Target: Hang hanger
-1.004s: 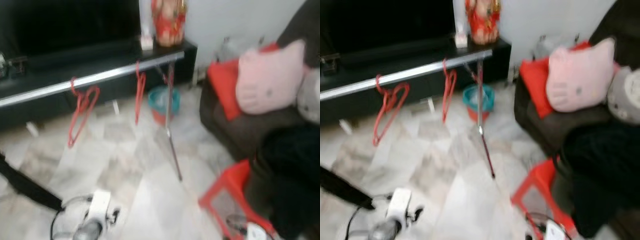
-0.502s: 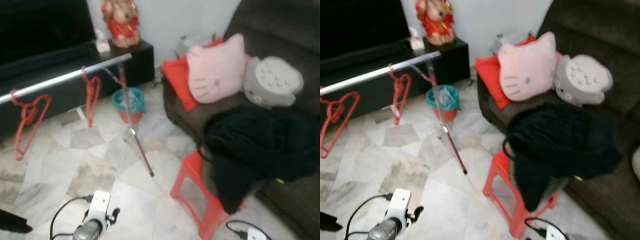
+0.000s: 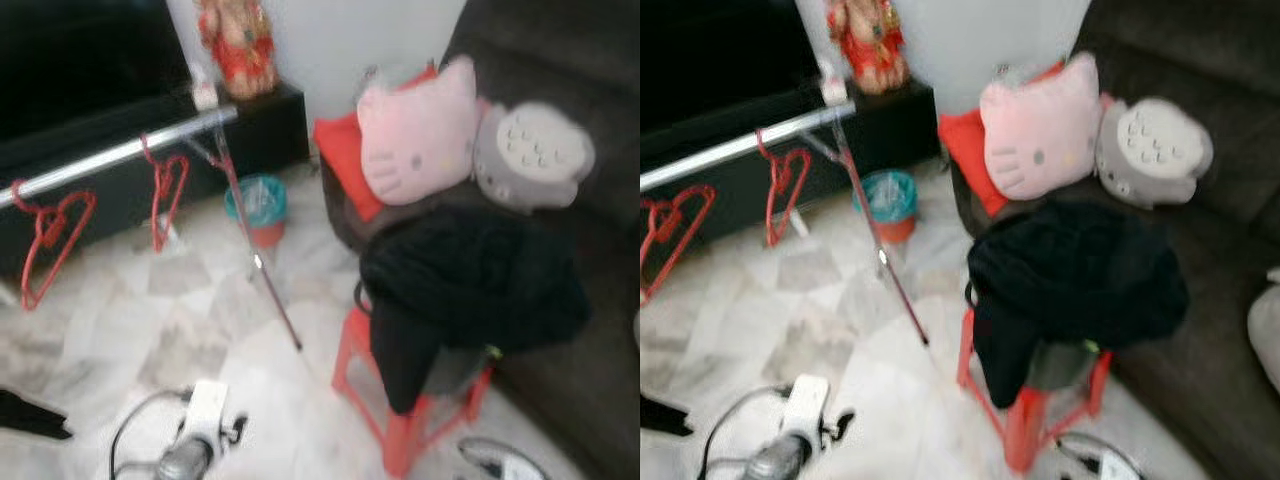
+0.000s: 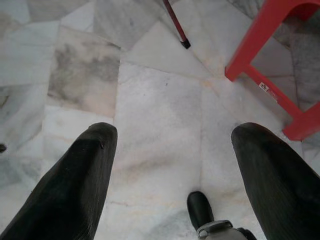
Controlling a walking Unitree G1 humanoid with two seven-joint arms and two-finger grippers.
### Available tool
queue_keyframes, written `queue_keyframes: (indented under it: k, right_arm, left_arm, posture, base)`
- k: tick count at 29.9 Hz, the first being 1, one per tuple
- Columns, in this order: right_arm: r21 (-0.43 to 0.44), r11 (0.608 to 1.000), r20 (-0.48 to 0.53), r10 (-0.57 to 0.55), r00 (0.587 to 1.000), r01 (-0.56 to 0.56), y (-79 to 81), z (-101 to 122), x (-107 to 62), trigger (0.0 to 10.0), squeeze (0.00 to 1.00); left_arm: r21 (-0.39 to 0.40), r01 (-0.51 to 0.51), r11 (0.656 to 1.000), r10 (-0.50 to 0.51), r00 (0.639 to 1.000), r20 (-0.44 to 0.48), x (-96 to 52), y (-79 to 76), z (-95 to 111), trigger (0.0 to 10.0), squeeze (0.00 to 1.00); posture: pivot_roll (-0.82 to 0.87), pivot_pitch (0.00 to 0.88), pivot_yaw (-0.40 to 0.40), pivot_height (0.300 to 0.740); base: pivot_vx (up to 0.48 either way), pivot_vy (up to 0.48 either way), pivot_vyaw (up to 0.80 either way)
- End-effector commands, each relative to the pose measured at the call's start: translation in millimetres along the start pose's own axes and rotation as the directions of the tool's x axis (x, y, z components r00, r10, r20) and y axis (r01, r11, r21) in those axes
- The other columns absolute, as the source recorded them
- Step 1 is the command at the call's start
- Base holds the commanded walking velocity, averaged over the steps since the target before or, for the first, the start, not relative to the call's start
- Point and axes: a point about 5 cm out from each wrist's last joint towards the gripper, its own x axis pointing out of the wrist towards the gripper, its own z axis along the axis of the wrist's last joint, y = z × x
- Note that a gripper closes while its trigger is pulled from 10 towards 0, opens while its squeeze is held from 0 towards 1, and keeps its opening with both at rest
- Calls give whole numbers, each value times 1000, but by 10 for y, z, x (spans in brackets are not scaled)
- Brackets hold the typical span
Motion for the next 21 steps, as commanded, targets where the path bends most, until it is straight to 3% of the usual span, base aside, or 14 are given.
queue_keyframes:
  k: [1,11,21]
  right_arm:
    - [19,1000,8,13,1000,-14,93,-1,13,10000,0]
    - [18,999,6,26,1000,-26,105,-4,13,10000,0]
    - [21,1000,6,21,1000,-21,99,-4,13,10000,0]
  left_arm:
    - [23,-16,1000,17,999,-34,-27,87,-70,10000,0]
    - [35,-19,999,21,999,-40,-30,86,-82,10000,0]
    - [39,-21,999,23,999,-40,-34,99,-88,10000,0]
  posture:
    - [-55,0,69,740]
    - [-45,0,70,740]
    - [-44,0,69,740]
  base:
    - [0,0,0]
    - [0,0,0]
    - [0,-250,0]
